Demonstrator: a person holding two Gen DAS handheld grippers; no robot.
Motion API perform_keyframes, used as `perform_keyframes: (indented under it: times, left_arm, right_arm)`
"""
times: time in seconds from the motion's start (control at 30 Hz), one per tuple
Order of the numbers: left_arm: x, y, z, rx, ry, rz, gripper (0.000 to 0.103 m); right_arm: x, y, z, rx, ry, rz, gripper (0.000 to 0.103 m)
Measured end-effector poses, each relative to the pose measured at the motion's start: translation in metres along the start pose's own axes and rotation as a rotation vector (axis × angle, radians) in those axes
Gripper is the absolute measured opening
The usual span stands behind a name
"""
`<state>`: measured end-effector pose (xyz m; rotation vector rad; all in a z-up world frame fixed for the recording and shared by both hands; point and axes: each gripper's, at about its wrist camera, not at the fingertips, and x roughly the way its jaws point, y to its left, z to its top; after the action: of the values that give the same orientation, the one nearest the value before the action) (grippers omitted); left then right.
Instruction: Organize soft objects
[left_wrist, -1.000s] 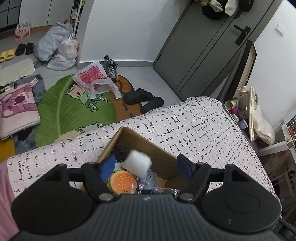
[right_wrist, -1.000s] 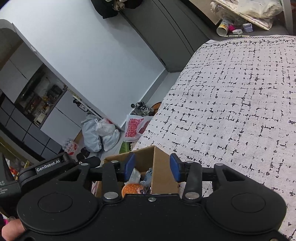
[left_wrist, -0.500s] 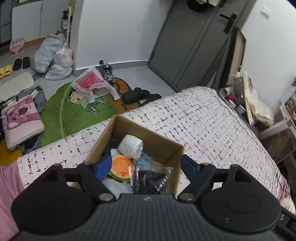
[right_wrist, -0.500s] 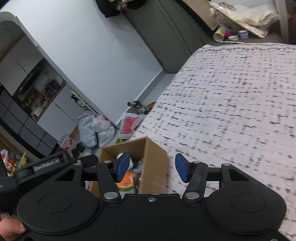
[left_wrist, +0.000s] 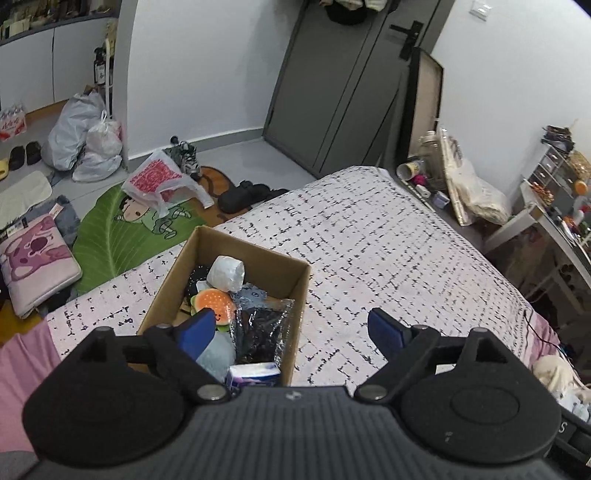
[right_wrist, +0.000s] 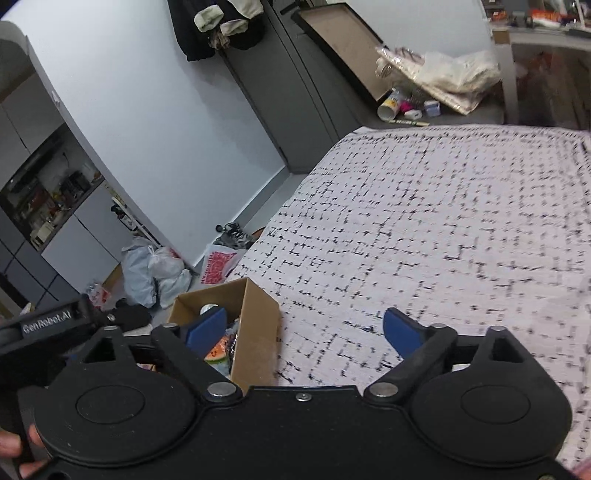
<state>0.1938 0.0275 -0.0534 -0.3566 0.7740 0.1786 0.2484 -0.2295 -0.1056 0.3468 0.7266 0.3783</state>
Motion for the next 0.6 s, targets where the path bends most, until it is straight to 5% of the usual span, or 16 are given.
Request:
perform_keyframes:
  times: [0.6]
  left_arm:
    - [-0.078, -0.001, -0.023, 0.086, -0.029, -0.031, 0.092]
  right_arm:
    - [-0.089, 0.015, -0.017, 0.009, -0.069, -0.035, 0.103]
